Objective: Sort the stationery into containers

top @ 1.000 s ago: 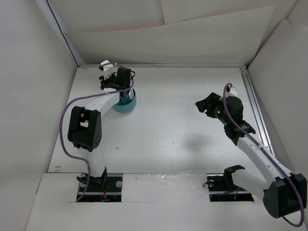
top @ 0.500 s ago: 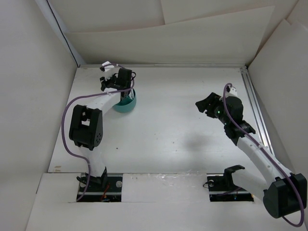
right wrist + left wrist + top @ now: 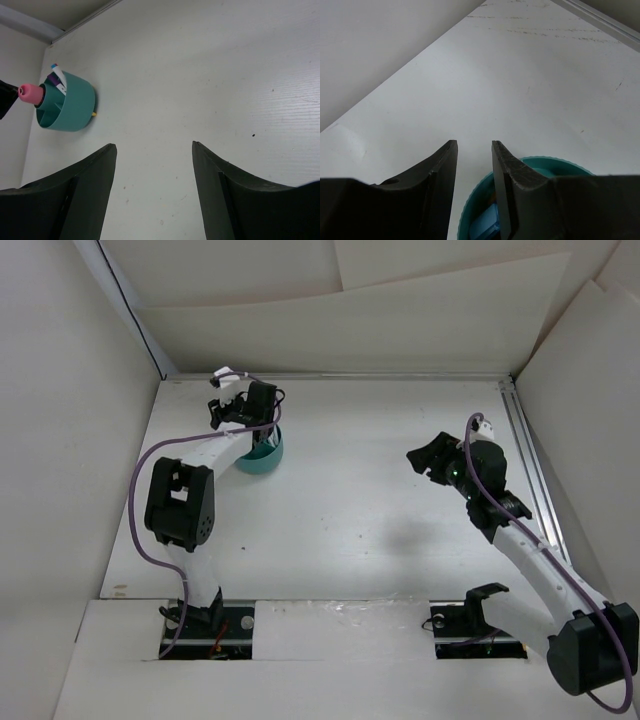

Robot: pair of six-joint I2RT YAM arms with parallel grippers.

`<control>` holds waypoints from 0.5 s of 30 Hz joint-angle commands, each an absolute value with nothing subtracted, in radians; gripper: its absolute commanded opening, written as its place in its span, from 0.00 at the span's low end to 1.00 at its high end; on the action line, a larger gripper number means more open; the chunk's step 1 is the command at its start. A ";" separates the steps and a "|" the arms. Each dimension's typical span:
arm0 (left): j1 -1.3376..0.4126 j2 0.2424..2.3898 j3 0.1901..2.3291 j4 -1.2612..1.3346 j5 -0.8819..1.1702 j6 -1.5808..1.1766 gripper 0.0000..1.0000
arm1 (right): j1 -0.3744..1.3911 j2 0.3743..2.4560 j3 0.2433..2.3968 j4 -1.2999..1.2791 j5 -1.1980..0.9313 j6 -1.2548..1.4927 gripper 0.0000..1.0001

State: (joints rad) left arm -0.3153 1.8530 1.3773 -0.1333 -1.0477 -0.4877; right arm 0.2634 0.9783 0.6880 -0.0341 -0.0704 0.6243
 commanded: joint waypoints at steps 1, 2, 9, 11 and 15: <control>-0.319 1.819 1.422 -0.146 -1.072 -0.503 0.30 | 0.272 0.959 0.692 0.029 -0.066 0.612 0.68; -0.319 1.819 1.422 -0.146 -1.072 -0.503 0.30 | 0.272 0.959 0.692 0.029 -0.066 0.612 0.68; -0.319 1.709 1.431 -0.158 -0.984 -0.532 0.30 | 0.272 0.959 0.692 0.029 -0.066 0.612 0.68; -0.319 1.669 1.440 -0.158 -0.951 -0.543 0.30 | 0.272 0.959 0.692 0.029 -0.066 0.612 0.68; -0.319 1.545 1.413 -0.169 -0.838 -0.595 0.36 | 0.272 0.950 0.692 0.029 -0.066 0.612 0.68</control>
State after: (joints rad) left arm -0.3153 1.6836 1.3773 -0.1661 -0.9154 -0.5369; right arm 0.2634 0.9760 0.6880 -0.0334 -0.0704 0.6243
